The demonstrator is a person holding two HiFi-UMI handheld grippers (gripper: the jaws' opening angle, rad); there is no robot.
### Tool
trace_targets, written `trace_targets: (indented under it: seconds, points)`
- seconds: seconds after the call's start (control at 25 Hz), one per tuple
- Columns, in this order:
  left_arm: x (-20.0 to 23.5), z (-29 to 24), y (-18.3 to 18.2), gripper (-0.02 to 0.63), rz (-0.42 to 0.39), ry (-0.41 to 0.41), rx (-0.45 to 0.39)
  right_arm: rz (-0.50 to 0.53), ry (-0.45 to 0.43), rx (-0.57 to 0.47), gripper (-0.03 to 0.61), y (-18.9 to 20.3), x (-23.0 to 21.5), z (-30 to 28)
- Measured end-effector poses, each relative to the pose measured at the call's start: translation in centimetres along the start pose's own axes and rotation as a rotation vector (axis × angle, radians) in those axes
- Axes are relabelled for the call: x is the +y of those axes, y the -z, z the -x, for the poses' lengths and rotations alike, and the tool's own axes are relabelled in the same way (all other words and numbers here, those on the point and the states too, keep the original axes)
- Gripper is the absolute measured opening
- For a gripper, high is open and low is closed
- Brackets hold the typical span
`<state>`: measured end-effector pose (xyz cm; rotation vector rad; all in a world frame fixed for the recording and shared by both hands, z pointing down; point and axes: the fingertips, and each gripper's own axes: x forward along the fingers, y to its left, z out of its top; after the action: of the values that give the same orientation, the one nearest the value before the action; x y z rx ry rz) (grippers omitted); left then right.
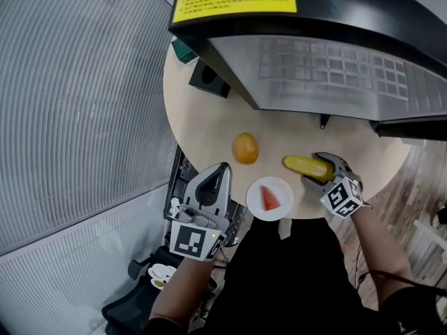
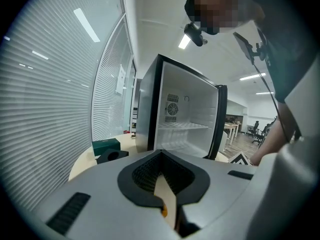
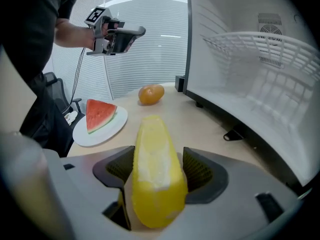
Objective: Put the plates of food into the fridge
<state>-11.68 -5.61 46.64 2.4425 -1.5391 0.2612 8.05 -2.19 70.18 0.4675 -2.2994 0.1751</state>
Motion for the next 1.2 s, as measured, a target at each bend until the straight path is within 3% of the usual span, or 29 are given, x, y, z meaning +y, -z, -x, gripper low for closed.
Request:
trace_targets:
  seconds: [0.32,0.52,1.2]
  points:
    - [0.1,1.3,-0.7,0.003,0.004,-0.013,-0.014,-0.074,0.001,-0.001,0.304,0.5,0.1,-0.4]
    - [0.4,2.1,-1.4,0.003,-0.003,-0.029,-0.023,-0.180,0.010,-0.055,0.282,-0.6,-0.4,0.1]
    - [-0.1,3.9,-6.2,0.003,-0.044,-0.022,-0.099,-0.221,0.103,-0.146,0.259,-4.6,-0.8,5.7]
